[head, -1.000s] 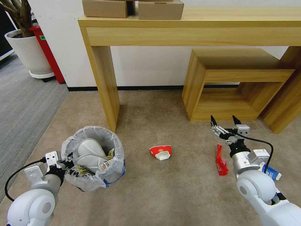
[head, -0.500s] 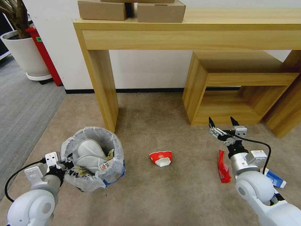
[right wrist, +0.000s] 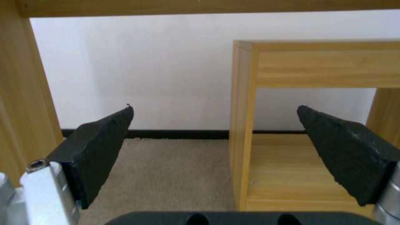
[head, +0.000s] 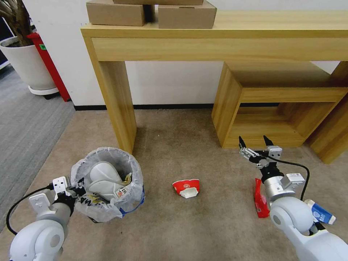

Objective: Pick up the trash bin and place the garbage on the floor into it.

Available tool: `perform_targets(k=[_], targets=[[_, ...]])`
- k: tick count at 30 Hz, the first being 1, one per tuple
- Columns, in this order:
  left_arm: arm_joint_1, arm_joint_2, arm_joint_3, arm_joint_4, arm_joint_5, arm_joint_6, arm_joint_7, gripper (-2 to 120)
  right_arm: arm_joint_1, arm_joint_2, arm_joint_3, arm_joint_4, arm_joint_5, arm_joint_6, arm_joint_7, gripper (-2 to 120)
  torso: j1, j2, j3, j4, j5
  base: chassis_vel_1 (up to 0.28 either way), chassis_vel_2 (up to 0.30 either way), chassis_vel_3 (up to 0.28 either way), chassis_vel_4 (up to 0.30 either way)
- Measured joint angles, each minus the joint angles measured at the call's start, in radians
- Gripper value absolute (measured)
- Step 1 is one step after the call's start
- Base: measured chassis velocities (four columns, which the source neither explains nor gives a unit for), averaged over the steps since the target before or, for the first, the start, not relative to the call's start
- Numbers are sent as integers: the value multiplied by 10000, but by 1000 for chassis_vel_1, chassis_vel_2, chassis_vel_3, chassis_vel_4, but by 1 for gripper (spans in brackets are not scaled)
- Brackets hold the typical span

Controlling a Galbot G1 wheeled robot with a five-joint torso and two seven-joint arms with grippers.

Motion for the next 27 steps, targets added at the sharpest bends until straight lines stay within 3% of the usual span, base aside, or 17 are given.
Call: perform_targets(k=[8,12,15,16,19,20,23,24,27], targets=[[28,17,-31,4,-1,-5,1,1,560,-594,-828,-505,-192,62,-878,100,-1,0,-2,1,1,-6,7,8,-5],[60,-11,-76,-38,1,-15,4,1,1041,-1429,-1475,-977,-425,-45,-1923,100,0,0,-1,1,3,0,0,0,0],[108,-92,-121,-110,23,-25,11,1,1654,-2352,-2085,-1627,-756,61,-3826,100,0,0,-1,0,2,0,0,0,0],[108,-92,-121,-110,23,-25,11,1,1654,-2352,-2085,-1627,-756,61,-3826,100,0,0,-1,0,2,0,0,0,0],[170,-204,-164,-171,102,-45,29,1,2556,-3043,-3005,-2401,-990,484,-5529,100,-1,0,-1,1,0,0,0,0,0],[170,-204,-164,-171,102,-45,29,1,2556,-3043,-3005,-2401,-990,484,-5529,100,-1,0,-1,1,0,0,0,0,0],[205,-325,-200,-230,180,-58,43,1,3274,-3377,-3751,-3125,-1146,1013,-7245,100,0,0,-1,1,2,0,0,0,0],[205,-325,-200,-230,180,-58,43,1,3274,-3377,-3751,-3125,-1146,1013,-7245,100,0,0,-1,1,2,0,0,0,0],[80,-346,-95,-159,216,-59,46,1,3678,-3613,-4223,-3800,-1487,1498,-8575,100,-1,0,-1,0,2,0,0,0,0]])
